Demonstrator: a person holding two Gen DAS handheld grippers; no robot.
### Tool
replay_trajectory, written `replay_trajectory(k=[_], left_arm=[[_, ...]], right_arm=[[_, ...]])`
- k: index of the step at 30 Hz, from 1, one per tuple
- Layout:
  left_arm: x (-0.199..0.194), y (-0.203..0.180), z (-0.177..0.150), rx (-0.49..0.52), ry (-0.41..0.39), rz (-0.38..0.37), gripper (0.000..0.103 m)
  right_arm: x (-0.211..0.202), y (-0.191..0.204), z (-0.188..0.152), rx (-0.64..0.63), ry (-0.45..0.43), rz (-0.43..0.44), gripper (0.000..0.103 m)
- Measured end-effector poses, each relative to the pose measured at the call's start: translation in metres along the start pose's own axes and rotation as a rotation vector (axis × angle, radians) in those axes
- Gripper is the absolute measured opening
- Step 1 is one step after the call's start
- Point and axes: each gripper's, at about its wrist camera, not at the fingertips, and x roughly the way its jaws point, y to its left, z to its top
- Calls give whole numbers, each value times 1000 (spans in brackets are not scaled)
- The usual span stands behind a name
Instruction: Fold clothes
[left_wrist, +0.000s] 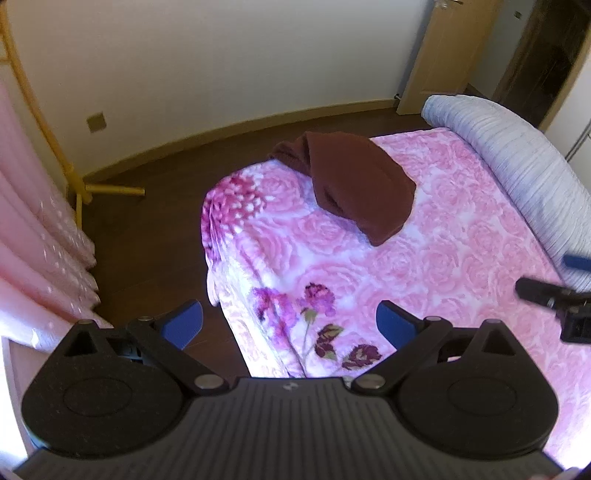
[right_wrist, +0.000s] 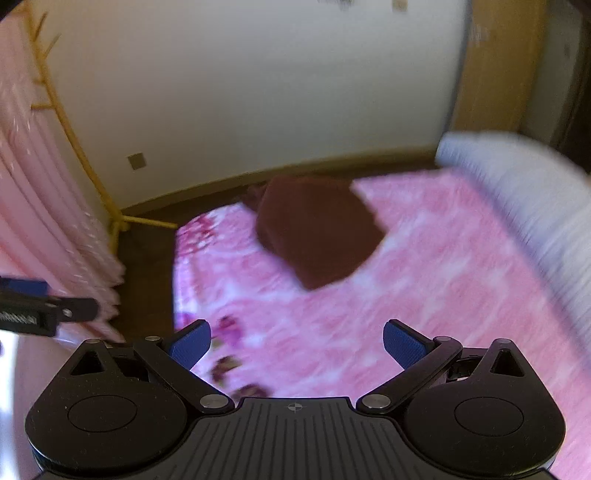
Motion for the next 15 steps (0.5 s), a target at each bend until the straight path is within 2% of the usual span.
replay_trajectory(k=[2,3,5,11,15], left_arm=[[-3,-7,2,34,-30,24,99],[-5,-10,3,46,-42,35,99],[-8,-15,5,63,-61,58,99],[-13,-28,7,60,-79,98,99],[-14,-35,4,59,-71,115,99]], right_arm=[[-7,3,-2,-87,-48,-82,102],[-9,3,-2,-114,-59,-95,102],[-11,-4,-4,-125,-67,-72,102],[-10,-33,-7,-39,-42,18,102],[-15,-39,-6,-60,-45,42,102]])
